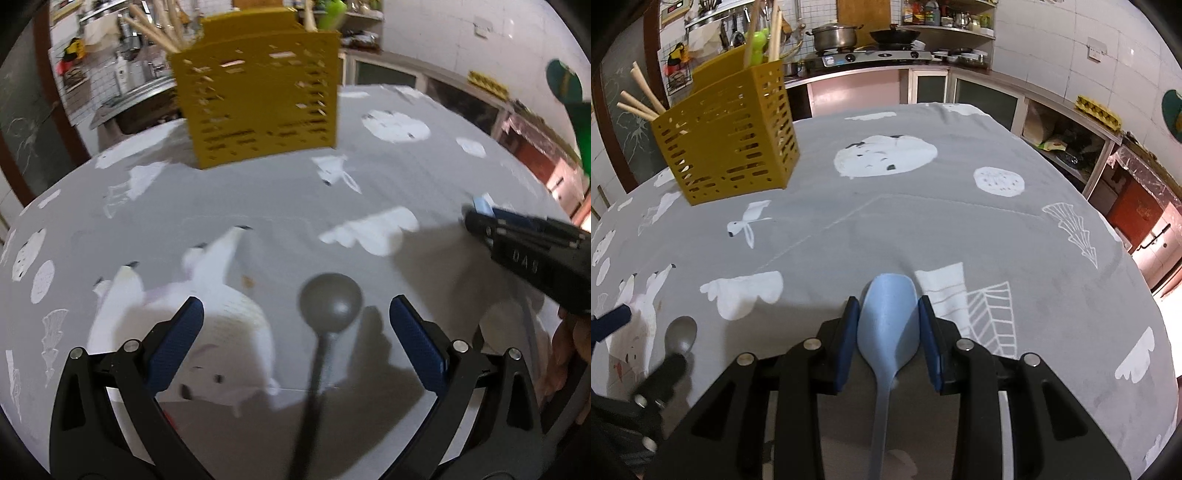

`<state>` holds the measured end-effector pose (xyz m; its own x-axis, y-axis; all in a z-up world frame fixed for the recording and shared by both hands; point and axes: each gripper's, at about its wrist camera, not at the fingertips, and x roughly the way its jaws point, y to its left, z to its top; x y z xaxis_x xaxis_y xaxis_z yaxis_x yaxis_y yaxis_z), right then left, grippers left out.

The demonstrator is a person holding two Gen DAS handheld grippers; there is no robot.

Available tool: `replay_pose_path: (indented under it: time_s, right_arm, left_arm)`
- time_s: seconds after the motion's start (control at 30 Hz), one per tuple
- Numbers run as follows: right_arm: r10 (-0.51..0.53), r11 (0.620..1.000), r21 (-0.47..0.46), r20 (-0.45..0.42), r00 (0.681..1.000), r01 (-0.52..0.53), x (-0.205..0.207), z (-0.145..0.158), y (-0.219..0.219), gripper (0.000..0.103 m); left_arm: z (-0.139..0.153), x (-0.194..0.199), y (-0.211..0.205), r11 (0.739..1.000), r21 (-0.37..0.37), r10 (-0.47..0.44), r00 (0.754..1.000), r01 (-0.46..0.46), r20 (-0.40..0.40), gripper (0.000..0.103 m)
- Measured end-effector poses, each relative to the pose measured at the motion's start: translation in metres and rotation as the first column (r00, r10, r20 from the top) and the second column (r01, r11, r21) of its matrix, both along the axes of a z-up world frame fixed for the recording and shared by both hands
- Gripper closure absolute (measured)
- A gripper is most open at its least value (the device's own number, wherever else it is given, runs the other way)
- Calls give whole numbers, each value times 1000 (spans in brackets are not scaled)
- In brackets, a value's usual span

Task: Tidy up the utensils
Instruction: 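Grasp the grey metal spoon with the left tool while the right tool holds the blue spoon, then lift the grey spoon over the holder with the left tool while the right tool carries the blue spoon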

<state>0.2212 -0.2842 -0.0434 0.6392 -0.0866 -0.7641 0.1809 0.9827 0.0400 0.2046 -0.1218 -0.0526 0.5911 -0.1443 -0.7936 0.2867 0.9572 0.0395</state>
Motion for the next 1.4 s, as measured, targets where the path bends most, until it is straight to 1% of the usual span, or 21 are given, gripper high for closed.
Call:
replay_pose_path:
  time_s: [0.03, 0.07, 0.17, 0.2, 0.23, 0.27, 0.33, 0.37, 0.43, 0.47, 0.57, 0.7, 1.0, 1.2, 1.4]
  right_arm:
    - [-3, 1000, 5, 1, 1000, 3, -1, 0, -1, 70]
    - [-4, 1000, 8, 1, 1000, 4, -1, -1, -2, 70]
    - [-4, 1000, 8, 3, 1000, 4, -2, -1, -2, 70]
    - [-3, 1000, 7, 3, 1000, 3, -2, -2, -2, 70]
    - [-3, 1000, 7, 4, 1000, 3, -2, -1, -2, 70]
    - [-3, 1000, 8, 3, 1000, 3, -2, -1, -2, 70]
    - [-2, 1000, 8, 4, 1000, 2, -2, -2, -1, 70]
    - [-1, 1000, 6, 4, 1000, 1, -2, -1, 0, 70]
    - [0, 1000, 1, 4, 1000, 0, -2, -1, 2, 70]
    - [1, 1000, 0, 4, 1000, -1, -2, -1, 2, 70]
    - [0, 1000, -4, 1, 1000, 0, -2, -1, 3, 70]
    - [-1, 1000, -2, -2, 1000, 1, -1, -1, 4, 70]
    - [36, 999, 3, 0, 999, -36, 3, 3, 18, 70]
    - [59, 998, 11, 21, 998, -59, 10, 12, 28, 70]
    - [81, 996, 20, 64, 995, -83, 19, 28, 38, 70]
  left_arm:
    - [-3, 0, -3, 1000, 1, -13, 1000, 13, -16, 13]
    - [-5, 0, -6, 1000, 2, -22, 999, 22, -32, 16]
    - [-8, 1, -12, 999, 8, -33, 999, 33, -33, 22]
    - [-8, 2, -12, 999, 3, -36, 999, 37, -38, 26]
    - [-7, 4, -11, 999, -5, -33, 999, 33, -41, 33]
    - [-7, 7, -10, 1000, -8, -27, 999, 27, -44, 36]
    - [-6, 11, -9, 1000, -10, -18, 999, 18, -49, 46]
    - [-5, 13, -8, 1000, -8, -14, 999, 13, -51, 50]
    - [-4, 15, -7, 1000, -7, -4, 998, 3, -55, 63]
    - [-3, 17, -5, 1000, -10, 4, 998, -5, -57, 68]
    - [-3, 22, 0, 999, -35, 11, 998, -13, -68, 68]
    - [-2, 26, 2, 999, -38, 16, 998, -19, -66, 68]
    - [2, 37, 12, 997, -52, 56, 997, -59, -51, 68]
    - [17, 46, 27, 994, -73, 83, 996, -84, -11, 68]
    - [41, 57, 45, 989, -108, 103, 993, -97, 50, 68]
